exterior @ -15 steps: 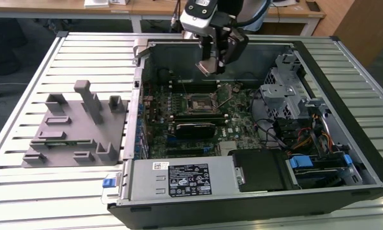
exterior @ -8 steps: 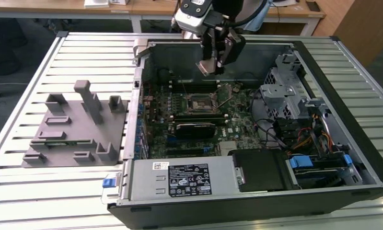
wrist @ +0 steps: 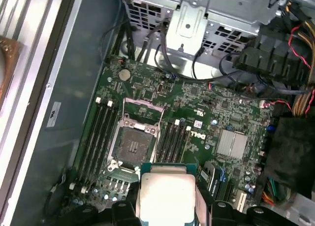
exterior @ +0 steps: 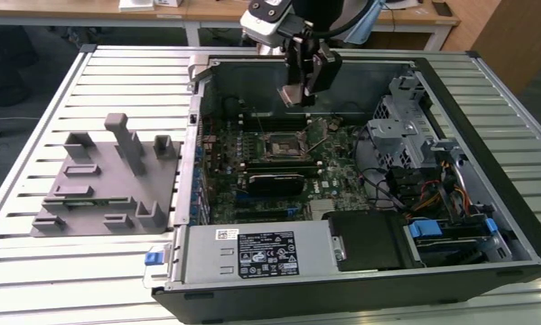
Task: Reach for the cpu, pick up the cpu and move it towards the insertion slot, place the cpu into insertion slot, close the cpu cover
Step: 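Place the cpu into insertion slot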
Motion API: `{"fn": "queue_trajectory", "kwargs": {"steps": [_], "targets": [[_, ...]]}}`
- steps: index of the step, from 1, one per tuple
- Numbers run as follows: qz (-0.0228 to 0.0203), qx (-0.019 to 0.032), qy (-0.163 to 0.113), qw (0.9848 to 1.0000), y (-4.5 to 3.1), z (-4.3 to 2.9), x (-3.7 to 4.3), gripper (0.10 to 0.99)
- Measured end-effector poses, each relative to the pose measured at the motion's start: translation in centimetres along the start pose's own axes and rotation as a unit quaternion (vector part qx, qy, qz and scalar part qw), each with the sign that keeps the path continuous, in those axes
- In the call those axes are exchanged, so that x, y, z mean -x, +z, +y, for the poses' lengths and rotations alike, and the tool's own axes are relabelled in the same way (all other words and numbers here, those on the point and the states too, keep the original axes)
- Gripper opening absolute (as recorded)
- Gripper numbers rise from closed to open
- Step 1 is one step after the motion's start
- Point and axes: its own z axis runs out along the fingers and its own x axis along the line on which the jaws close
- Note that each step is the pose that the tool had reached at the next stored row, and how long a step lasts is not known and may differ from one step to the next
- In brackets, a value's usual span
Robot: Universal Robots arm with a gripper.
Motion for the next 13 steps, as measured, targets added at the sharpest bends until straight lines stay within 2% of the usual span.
{"fn": "queue_trajectory", "kwargs": {"steps": [7,13], "targets": [[-0.0014,-0.0001,0.035,0.9994,0.52,0.0,-0.15,0.529],[-0.002,-0.0002,0.051,0.9987,0.92,0.12,-0.65,0.529]]}}
